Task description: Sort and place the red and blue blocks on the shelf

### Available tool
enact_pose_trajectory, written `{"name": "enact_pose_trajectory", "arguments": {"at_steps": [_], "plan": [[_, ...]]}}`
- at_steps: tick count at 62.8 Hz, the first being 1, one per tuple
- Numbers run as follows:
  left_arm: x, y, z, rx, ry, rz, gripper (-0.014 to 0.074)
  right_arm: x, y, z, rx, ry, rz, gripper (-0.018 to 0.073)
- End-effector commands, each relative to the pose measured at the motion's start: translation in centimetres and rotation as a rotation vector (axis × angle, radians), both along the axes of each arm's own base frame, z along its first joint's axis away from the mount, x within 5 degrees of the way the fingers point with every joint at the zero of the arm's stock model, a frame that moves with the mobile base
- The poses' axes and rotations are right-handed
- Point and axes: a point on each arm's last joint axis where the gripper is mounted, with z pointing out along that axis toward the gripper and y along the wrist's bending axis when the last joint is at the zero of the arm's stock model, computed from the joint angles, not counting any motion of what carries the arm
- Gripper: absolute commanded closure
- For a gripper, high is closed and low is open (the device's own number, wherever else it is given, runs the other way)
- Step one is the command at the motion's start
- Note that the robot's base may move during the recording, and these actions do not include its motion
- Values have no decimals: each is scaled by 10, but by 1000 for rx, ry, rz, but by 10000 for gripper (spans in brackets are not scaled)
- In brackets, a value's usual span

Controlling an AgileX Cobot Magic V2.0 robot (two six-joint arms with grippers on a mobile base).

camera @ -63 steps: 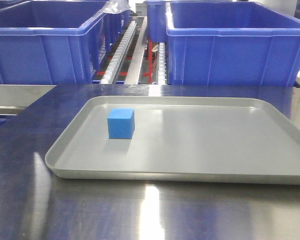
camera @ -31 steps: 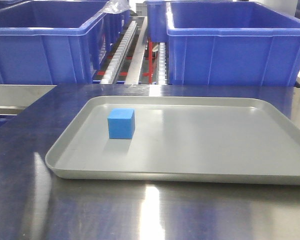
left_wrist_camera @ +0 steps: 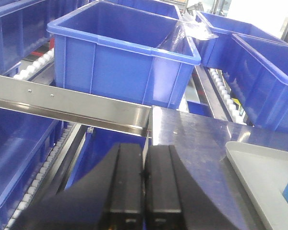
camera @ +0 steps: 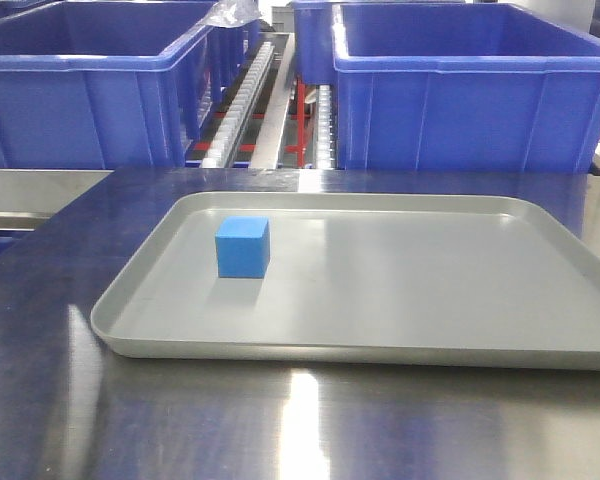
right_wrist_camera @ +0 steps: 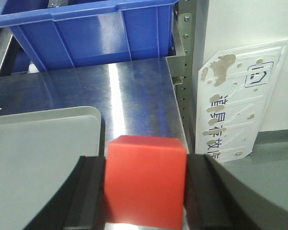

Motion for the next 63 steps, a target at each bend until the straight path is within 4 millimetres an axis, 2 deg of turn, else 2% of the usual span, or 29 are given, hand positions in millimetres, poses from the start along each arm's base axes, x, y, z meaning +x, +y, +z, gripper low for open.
{"name": "enact_pose_trajectory", "arguments": {"at_steps": [1,39,49,56,63], "plan": [[-1,-1,0,-11,-82,-6,472,1,-2,16,-26,-100,-13,503],[-1,0,2,-38,-82,-7,472,1,-2,16,-26,-100,-13,503],[2,-1,18,-48,-75,-7,472,1,-2,16,-26,-100,-13,503],[9,-1,41,-43,4,-3,472,1,-2,16,-26,-100,-13,503],[26,-2,70,-29,139,4,472,1,-2,16,-26,-100,-13,503]]}}
